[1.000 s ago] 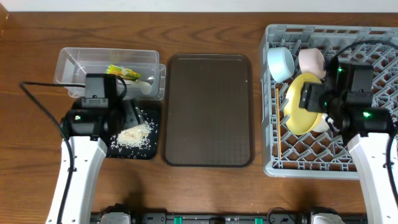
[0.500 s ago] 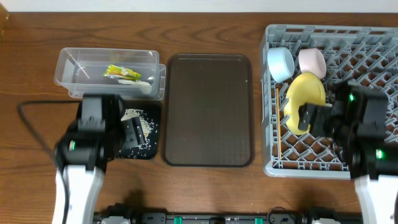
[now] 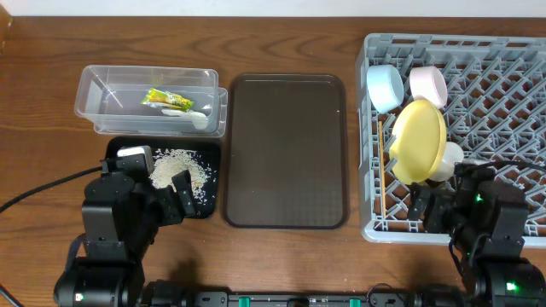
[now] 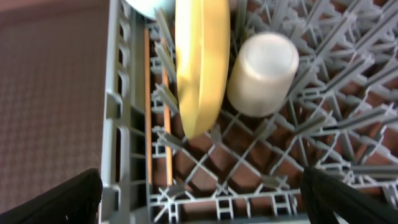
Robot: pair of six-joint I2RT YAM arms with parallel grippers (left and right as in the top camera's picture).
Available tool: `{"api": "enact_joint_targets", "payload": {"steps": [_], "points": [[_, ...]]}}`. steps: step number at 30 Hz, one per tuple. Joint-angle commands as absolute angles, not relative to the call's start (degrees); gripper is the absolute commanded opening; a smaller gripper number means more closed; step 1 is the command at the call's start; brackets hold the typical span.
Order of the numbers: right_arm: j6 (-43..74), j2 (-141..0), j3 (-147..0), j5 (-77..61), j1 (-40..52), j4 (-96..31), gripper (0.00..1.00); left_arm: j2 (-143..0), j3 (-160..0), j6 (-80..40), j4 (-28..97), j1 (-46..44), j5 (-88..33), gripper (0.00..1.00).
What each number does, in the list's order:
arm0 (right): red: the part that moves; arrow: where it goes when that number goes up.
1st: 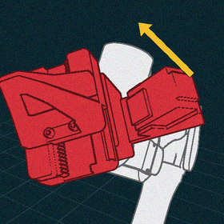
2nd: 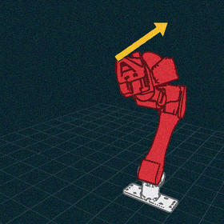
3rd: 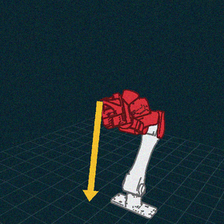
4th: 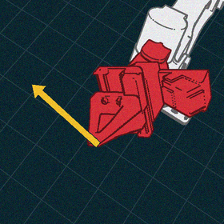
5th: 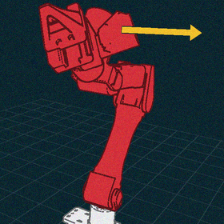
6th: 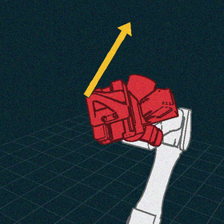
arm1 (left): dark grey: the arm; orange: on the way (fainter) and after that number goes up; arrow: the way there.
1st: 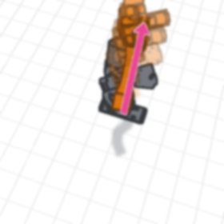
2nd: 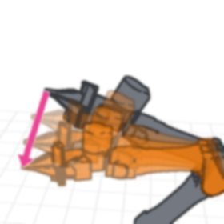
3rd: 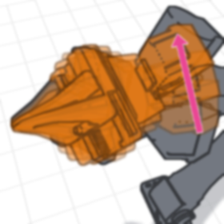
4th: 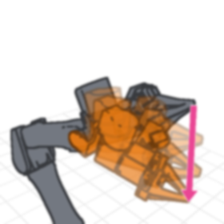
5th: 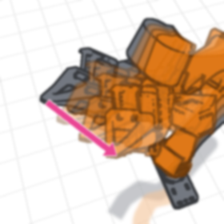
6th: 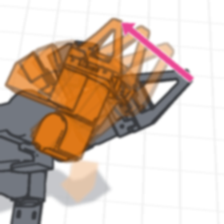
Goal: Sort waste into correct bins and load items into the dishwasher rack
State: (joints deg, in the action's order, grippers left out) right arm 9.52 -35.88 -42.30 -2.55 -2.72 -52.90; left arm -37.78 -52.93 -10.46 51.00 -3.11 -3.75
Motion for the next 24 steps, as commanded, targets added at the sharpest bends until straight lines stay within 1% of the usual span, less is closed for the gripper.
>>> {"api": "enact_joint_targets", "payload": {"steps": [1, 18, 20, 24], "points": [[10.2, -35.7, -41.8, -1.7, -3.2, -54.0, 0.99, -37.8, -52.5, -10.1, 50.9, -3.2, -3.9, 0.93], [10.2, -35.7, -41.8, -1.3, -3.2, -55.0, 0.99, -37.8, -52.5, -10.1, 50.9, -3.2, -3.9, 0.94], [10.2, -35.0, -41.7, -1.3, -3.1, -54.0, 0.99, -37.8, -52.5, -10.1, 50.9, -3.2, -3.9, 0.94], [6.2, -31.7, -40.6, -1.3, -3.0, -49.8, 0.99, -37.8, -52.5, -10.1, 50.9, -3.2, -3.9, 0.94]]}}
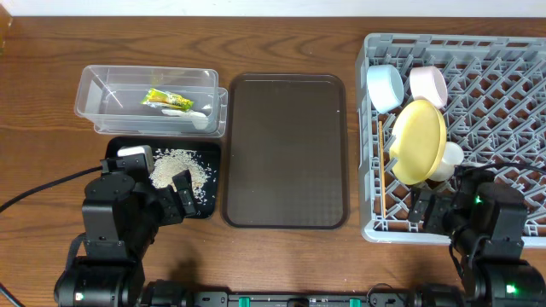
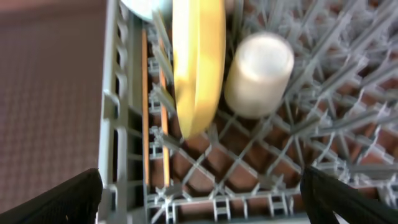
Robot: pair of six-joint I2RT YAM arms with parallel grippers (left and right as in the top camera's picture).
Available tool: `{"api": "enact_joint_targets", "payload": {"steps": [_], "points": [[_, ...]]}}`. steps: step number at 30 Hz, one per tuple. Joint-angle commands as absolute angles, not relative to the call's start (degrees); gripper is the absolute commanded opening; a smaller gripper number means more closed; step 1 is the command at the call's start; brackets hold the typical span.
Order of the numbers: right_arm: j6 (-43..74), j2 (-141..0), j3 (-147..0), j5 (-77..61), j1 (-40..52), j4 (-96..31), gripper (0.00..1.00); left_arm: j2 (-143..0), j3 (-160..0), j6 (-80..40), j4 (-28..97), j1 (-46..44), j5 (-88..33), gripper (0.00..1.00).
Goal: Sort waste into correct bins and load items into the dishwasher rack
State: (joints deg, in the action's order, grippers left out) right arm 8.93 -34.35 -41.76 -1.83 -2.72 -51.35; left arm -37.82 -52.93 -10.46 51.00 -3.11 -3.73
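Observation:
The grey dishwasher rack (image 1: 512, 77) at the right holds a light blue bowl (image 1: 385, 87), a pink cup (image 1: 428, 85), a yellow plate (image 1: 418, 141) on edge and a cream cup (image 1: 450, 159). In the right wrist view the plate (image 2: 198, 62) and cup (image 2: 259, 74) stand beyond two wooden chopsticks (image 2: 163, 106) lying in the rack's left channel. My right gripper (image 1: 444, 209) (image 2: 202, 202) is open and empty over the rack's front edge. The left gripper (image 1: 175, 194) hovers at the black bin (image 1: 119, 147) of rice scraps, apparently open and empty.
A brown serving tray (image 1: 286, 152) lies bare in the middle. At the back left a clear bin (image 1: 102, 89) holds a yellow wrapper (image 1: 166, 100) and a white spoon (image 1: 198, 115). The rack's grey front wall (image 2: 249, 202) runs just under my right fingers.
My right gripper has drawn back slightly toward the table's front, still open; the plate and cup sit a little farther up in its view. The left arm and all objects are unchanged.

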Motion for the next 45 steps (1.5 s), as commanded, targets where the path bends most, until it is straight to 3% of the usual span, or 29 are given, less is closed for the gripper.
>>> {"api": "enact_joint_targets", "payload": {"steps": [1, 12, 24, 33, 45], "points": [[5.2, -30.4, -40.0, -1.3, -3.0, -48.4, 0.99, -37.8, -52.5, -10.1, 50.9, -3.2, -3.9, 0.94], [4.0, -9.0, -19.1, -1.3, -1.8, -19.8, 0.99, -37.8, -52.5, -10.1, 50.9, -3.2, -3.9, 0.94], [3.5, -0.3, -0.5, -1.2, -1.1, 6.9, 0.99, -37.8, -52.5, -10.1, 50.9, -3.2, -3.9, 0.95], [3.1, -0.3, -0.3, -0.3, -1.0, -4.1, 0.99, -37.8, -52.5, -10.1, 50.9, -3.2, -3.9, 0.95], [3.1, -0.5, -0.3, -0.3, -1.0, -4.3, 0.99, -37.8, -52.5, -10.1, 50.9, -3.2, -3.9, 0.95]]}}
